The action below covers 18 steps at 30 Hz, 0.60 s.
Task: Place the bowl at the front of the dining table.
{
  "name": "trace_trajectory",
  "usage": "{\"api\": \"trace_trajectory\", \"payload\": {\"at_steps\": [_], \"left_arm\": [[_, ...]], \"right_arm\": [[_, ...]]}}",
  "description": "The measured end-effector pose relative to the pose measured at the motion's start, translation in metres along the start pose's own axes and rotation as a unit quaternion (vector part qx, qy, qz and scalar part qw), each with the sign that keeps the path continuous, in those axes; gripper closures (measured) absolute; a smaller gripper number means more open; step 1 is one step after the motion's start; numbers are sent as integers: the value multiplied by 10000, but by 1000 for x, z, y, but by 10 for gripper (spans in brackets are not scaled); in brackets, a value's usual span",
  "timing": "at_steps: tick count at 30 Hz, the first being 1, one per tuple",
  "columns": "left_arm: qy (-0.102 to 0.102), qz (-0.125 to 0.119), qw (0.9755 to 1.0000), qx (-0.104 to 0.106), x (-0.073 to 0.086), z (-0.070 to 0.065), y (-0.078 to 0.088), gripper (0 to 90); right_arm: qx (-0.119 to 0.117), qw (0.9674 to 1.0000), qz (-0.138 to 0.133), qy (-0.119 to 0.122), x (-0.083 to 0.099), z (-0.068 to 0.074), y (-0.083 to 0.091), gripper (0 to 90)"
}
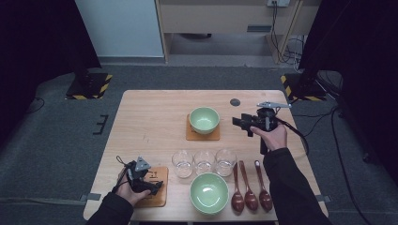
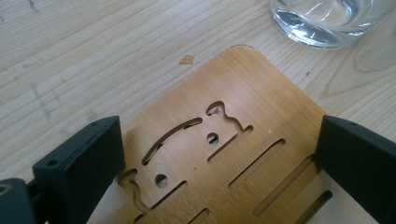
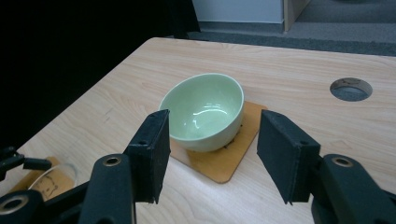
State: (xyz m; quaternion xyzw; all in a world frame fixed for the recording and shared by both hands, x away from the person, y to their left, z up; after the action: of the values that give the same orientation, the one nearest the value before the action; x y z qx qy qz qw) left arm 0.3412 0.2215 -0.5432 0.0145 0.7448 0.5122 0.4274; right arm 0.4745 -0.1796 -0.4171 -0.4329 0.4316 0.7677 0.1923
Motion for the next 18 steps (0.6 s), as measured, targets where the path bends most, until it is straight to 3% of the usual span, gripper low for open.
{"api": "trace_trajectory", "payload": {"at_steps": [5,13,18], "left_arm": [[66,-34,10000,10,0,1,1,21],[156,-113,9998,53,-2,1,4,99],[167,-295,9994,46,-5,0,8,130]], "right_arm": [[117,9999,-13,97,9,-1,15,435],[342,9994,29,46,30,-7,33,429],[419,9991,98,68,45,-11,42,417]]}}
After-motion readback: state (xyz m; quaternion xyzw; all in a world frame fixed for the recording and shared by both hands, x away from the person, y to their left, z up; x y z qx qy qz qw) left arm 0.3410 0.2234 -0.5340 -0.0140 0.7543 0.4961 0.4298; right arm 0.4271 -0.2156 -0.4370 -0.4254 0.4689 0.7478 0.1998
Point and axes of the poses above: each handheld gripper's, and its own axes: y roughly backward along the jaws, x roughly out of its underside, z roughly to its left, the point moved 3 cm from there along -y, roughly forward along the jaws, and after that the axes turned 7 degrees about x, right-handed, at the moved point
